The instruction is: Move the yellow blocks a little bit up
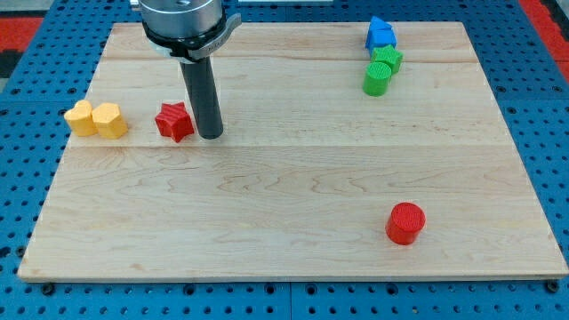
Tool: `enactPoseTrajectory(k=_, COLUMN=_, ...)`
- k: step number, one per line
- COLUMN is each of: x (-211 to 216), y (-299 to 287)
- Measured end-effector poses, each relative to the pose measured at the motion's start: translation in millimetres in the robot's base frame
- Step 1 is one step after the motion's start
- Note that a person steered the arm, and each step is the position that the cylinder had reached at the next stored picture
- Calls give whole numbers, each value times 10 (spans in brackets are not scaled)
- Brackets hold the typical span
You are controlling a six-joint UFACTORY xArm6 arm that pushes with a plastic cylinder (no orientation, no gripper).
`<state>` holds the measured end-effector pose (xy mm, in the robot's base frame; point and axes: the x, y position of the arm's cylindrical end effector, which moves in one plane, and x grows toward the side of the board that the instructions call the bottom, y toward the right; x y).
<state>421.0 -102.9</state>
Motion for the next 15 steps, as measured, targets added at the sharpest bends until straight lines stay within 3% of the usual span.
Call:
enactPoseTrajectory(k=1, x=0, y=-416)
enactPoseTrajectory(k=2, x=49, y=-440)
enactPoseTrajectory(k=3, x=314, y=-877)
enactPoseTrajectory(k=4, x=311, y=-1370)
enactPoseTrajectory(k=8, x=85, y=-1375)
enactPoseTrajectory(k=9, x=474, y=-1062)
enactPoseTrajectory(k=10, x=493, y=-1450)
enactPoseTrajectory(k=14, x=45, y=-1594)
enactPoseTrajectory(k=15, x=341, y=-1234)
